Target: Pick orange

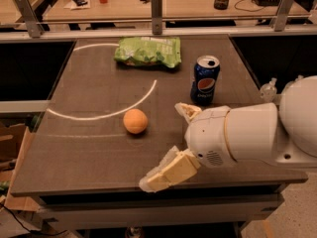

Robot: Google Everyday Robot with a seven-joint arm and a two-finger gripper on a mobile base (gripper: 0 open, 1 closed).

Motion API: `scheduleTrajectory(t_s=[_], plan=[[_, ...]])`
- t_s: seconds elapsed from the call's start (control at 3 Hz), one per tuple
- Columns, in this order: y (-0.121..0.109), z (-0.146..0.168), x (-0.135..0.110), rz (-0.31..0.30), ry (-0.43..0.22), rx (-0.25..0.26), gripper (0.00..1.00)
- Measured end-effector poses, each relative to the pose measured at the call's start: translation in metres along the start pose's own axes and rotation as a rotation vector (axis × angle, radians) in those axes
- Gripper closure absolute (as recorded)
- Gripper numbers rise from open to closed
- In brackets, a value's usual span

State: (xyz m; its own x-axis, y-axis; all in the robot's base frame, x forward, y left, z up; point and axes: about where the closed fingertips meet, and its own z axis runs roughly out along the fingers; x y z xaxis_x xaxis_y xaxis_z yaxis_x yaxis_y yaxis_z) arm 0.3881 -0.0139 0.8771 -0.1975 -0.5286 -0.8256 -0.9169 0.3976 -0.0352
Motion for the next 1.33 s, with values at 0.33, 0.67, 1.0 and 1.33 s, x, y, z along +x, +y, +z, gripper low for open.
scheduleTrajectory(t_s=[0.33, 0.67, 1.0, 1.33], plan=[[-0.017, 0.027, -0.009, 0.009, -0.031, -0.016, 0.0], [-0.025, 0.039, -0.014, 0.007, -0.037, -0.03, 0.0], [-0.035, 0.053, -0.021, -0.016, -0.043, -0.053, 0.0], [-0.046, 0.067, -0.02, -0.042, -0.036, -0.067, 0.0]])
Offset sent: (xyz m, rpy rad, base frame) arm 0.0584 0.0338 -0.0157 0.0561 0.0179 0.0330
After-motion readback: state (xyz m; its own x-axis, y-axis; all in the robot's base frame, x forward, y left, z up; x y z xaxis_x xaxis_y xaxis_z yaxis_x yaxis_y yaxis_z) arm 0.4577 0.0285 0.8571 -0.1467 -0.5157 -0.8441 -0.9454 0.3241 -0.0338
